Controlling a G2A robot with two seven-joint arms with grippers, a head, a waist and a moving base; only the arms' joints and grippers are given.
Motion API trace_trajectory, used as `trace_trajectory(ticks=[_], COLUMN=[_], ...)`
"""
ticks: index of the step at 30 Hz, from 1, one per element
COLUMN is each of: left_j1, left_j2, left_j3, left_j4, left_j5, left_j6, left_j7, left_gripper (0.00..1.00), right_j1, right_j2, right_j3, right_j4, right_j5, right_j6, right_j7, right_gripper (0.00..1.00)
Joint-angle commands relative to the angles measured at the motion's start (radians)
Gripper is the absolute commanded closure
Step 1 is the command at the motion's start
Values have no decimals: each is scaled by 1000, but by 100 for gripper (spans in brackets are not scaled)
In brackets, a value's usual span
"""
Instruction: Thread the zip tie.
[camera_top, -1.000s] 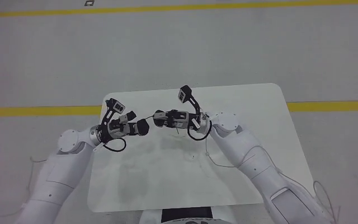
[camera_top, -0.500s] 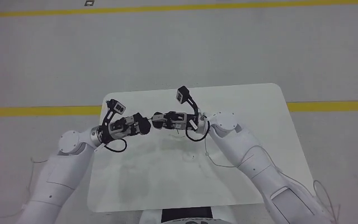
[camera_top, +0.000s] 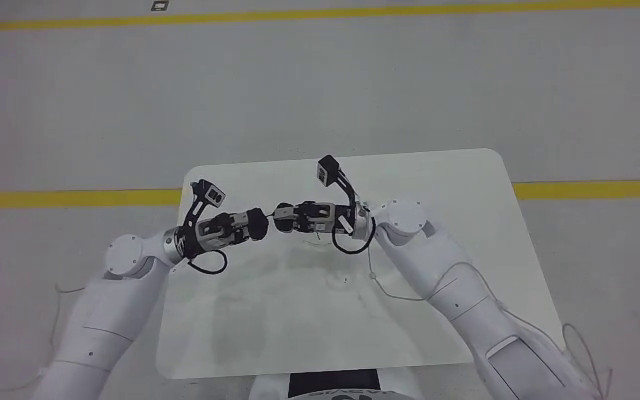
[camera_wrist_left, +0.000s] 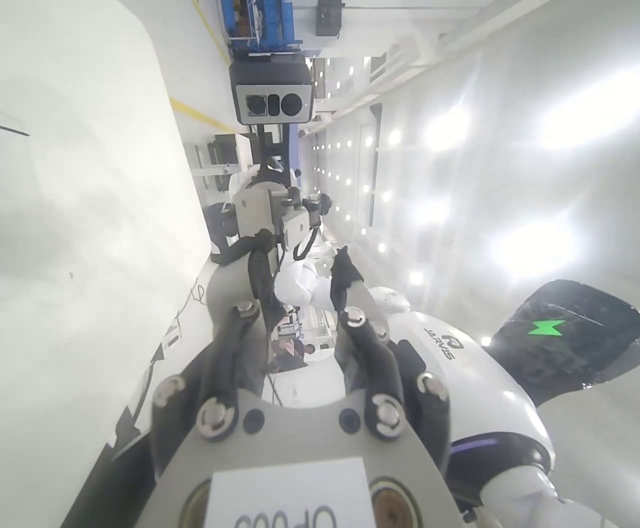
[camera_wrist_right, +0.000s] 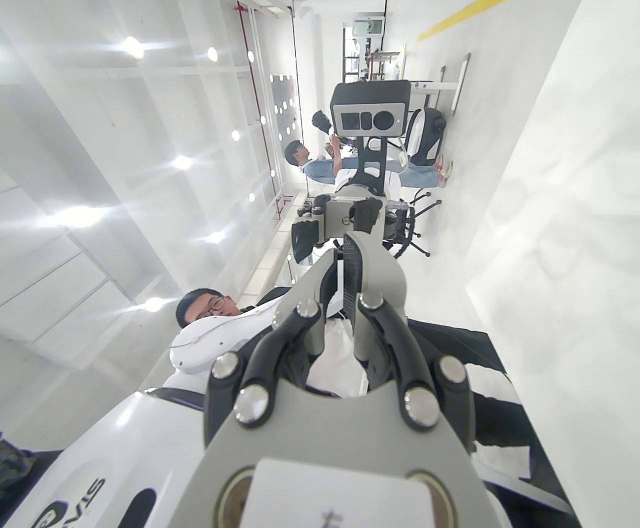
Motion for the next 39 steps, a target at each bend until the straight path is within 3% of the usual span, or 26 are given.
trace_trajectory(ticks=[1, 20, 33, 39], left_j1=[2, 30, 41, 41], left_j2=[0, 2, 3, 1], left_j3=[-1, -13, -20, -18], left_j4=[-3, -24, -33, -31], left_j5=[0, 6, 1, -6], left_j6=[0, 3, 10, 4], left_j7=[1, 3, 1, 1], left_gripper=[78, 87, 87, 100], right_j1=[-2, -19, -17, -22], right_j2=[1, 6, 4, 6], right_j3=[1, -10, -27, -27], right_j4=[-4, -30, -33, -38], right_j5=[-2, 11, 24, 27], right_j6=[3, 20, 23, 23], right_j7=[-1, 10, 8, 3], right_gripper=[100, 100, 100, 100])
